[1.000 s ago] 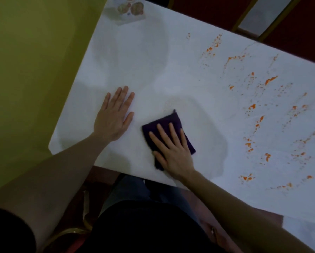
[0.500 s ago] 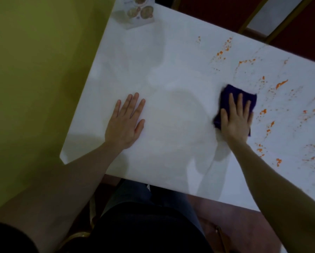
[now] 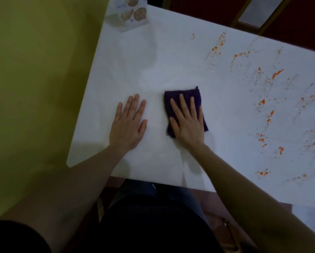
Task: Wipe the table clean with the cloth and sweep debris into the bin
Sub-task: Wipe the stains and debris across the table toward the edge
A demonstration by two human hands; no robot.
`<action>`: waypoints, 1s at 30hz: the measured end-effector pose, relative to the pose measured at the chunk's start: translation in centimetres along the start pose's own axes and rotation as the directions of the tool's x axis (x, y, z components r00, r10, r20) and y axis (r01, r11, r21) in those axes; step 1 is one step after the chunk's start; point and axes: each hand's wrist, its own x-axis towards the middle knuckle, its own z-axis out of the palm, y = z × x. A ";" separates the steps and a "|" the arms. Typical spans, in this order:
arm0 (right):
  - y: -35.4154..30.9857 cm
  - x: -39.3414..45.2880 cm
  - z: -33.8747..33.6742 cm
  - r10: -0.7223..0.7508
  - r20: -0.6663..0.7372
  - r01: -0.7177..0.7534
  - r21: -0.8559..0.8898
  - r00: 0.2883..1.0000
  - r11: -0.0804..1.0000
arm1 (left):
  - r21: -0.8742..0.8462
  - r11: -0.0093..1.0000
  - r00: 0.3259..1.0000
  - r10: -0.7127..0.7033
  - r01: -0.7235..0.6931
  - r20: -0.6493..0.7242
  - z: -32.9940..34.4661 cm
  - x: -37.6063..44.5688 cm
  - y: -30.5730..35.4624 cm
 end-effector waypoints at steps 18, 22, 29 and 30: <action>3.3 -7.5 0.3 0.118 -0.013 -0.118 -0.004 0.993 0.993 | -0.119 0.993 1.000 0.013 -0.015 -0.015 -0.9 2.3 0.0; 3.2 -1.5 -0.5 -0.043 0.008 0.043 0.009 0.999 0.999 | -0.100 0.994 0.999 0.037 -0.038 -0.013 -2.0 8.0 1.2; 12.8 7.7 -3.9 0.189 -0.021 -0.189 0.000 0.982 0.982 | -0.021 0.999 0.999 -0.044 0.044 0.008 -1.8 16.4 3.0; 14.7 7.7 -4.3 0.233 -0.031 -0.233 0.004 0.972 0.972 | -0.006 0.998 0.998 -0.060 0.060 0.011 -1.5 16.9 3.3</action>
